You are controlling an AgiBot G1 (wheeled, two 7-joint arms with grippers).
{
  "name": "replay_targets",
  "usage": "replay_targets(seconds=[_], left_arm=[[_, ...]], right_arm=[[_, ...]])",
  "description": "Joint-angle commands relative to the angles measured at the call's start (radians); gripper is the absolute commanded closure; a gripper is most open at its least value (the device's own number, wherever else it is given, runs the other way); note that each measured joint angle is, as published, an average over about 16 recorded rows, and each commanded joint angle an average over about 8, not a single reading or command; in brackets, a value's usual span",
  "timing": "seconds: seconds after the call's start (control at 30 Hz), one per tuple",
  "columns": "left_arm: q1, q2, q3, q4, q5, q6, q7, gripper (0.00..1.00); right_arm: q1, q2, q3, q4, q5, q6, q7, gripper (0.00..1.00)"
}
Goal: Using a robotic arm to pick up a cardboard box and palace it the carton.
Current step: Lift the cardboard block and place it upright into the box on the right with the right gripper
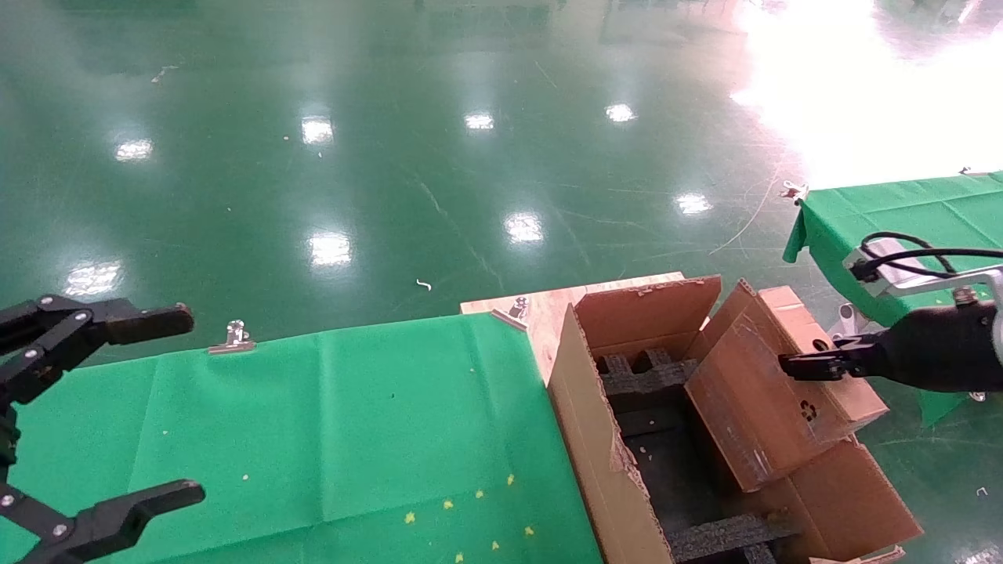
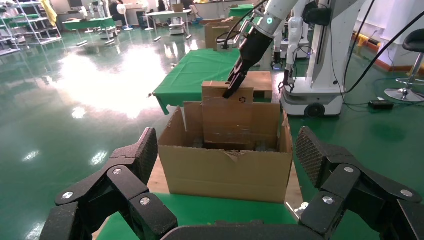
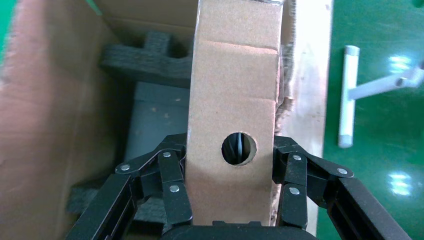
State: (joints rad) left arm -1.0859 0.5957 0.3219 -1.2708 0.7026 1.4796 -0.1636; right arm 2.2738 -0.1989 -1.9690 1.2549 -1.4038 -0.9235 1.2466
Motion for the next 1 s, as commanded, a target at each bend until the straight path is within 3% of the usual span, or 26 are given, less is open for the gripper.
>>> replay_targets(seconds=[0.03,0.23,0.43,1.0], left_arm=[[0.000,0.000,0.000,0.000,0.000,0.000,0.000,0.00],[0.000,0.000,0.000,0.000,0.000,0.000,0.000,0.00],[0.000,0.000,0.000,0.000,0.000,0.000,0.000,0.00],[0.000,0.000,0.001,0.000,-0.001,0.000,0.000,0.00]], right_arm=[[-0.001,0.007,-0.010,0.048,-0.054,0.028,0.068,1.00],[-0.026,-0.017,-0.039,0.089,-0.177,0.086,0.227,1.00],[-0.057,-0.046,-0.061,0.095,-0.245,0.123,0.326,1.00],[-0.193,-0.087,-0.120,0.086,-0.299,0.281,0.410,1.00]])
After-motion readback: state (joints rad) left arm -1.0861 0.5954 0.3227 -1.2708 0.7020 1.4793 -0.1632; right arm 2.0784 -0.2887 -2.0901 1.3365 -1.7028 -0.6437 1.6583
